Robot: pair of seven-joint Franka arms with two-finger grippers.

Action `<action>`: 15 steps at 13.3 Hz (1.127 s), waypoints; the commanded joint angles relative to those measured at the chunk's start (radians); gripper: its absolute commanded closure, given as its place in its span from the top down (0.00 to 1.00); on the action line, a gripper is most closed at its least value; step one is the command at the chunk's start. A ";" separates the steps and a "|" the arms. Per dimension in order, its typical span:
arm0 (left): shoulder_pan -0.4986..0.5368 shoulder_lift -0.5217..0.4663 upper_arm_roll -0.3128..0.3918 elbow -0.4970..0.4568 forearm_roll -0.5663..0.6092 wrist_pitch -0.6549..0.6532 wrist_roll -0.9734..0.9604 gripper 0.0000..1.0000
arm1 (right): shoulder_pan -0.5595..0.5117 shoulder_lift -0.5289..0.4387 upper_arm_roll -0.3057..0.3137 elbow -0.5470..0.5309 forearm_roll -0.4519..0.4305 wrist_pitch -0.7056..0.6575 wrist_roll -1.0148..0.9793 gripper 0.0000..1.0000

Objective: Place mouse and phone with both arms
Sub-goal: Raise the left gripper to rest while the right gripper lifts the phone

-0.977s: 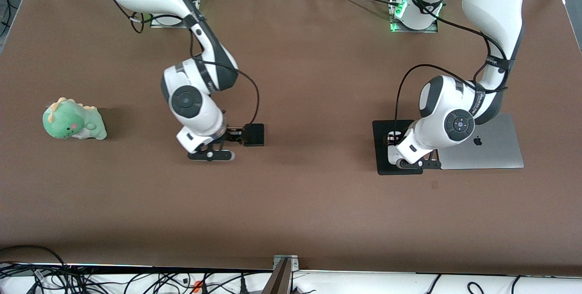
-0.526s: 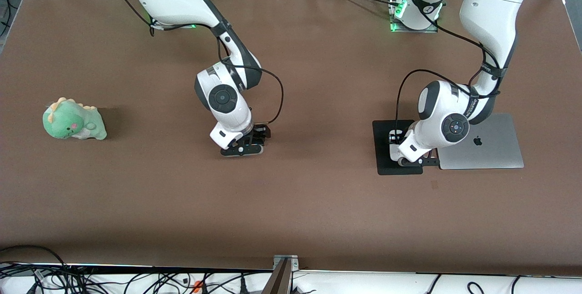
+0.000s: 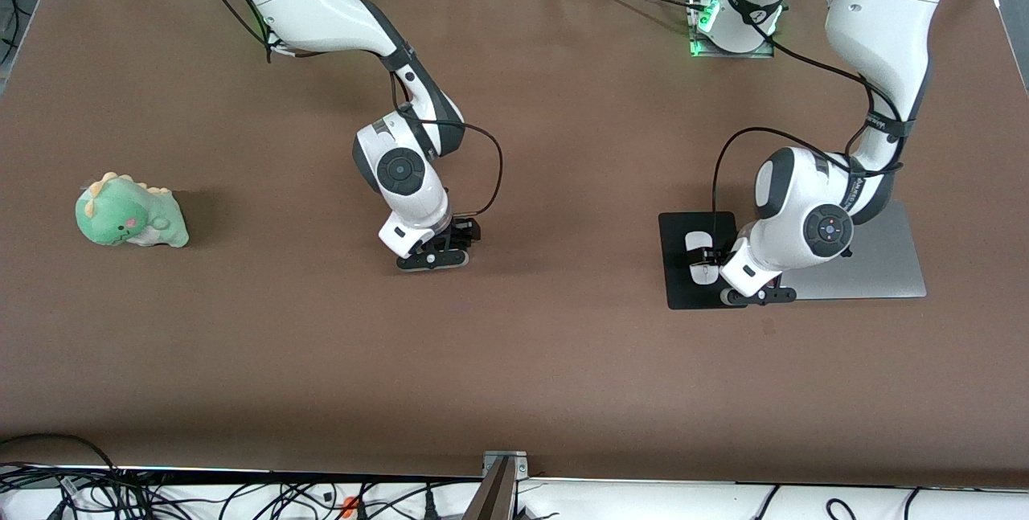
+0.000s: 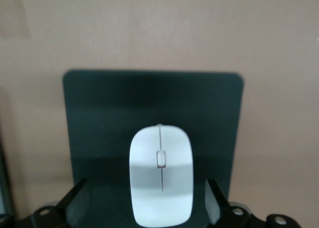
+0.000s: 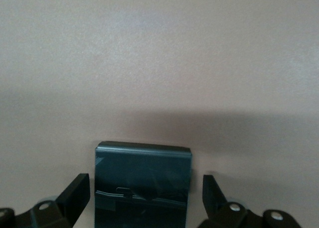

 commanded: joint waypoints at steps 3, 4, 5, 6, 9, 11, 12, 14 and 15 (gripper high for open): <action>0.064 -0.195 -0.015 0.050 0.004 -0.189 0.020 1.00 | 0.011 0.007 -0.003 -0.022 0.017 0.012 0.042 0.99; 0.071 -0.252 -0.015 0.050 0.004 -0.231 0.037 1.00 | 0.011 0.008 -0.003 -0.022 0.017 0.009 0.050 0.93; 0.074 -0.312 -0.012 0.050 0.004 -0.268 0.062 1.00 | 0.011 0.007 -0.004 -0.022 0.017 0.008 0.064 0.87; 0.078 -0.360 -0.009 0.048 0.004 -0.298 0.075 1.00 | 0.011 0.007 -0.004 -0.022 0.017 0.008 0.079 0.81; 0.115 -0.486 -0.008 0.046 0.007 -0.387 0.085 1.00 | 0.010 0.005 -0.003 -0.013 0.017 -0.018 0.084 0.52; 0.126 -0.541 -0.008 0.048 0.051 -0.441 0.085 1.00 | -0.003 -0.001 -0.003 0.016 0.023 -0.107 0.081 0.42; 0.126 -0.565 -0.017 0.048 0.087 -0.458 0.082 1.00 | -0.016 -0.002 -0.004 0.042 0.027 -0.164 0.075 0.39; 0.126 -0.572 -0.021 0.083 0.109 -0.507 0.073 1.00 | -0.067 -0.005 -0.003 0.089 0.029 -0.270 0.006 0.35; 0.126 -0.558 -0.015 0.135 0.109 -0.539 0.073 1.00 | -0.091 -0.016 -0.003 0.103 0.030 -0.319 -0.052 0.35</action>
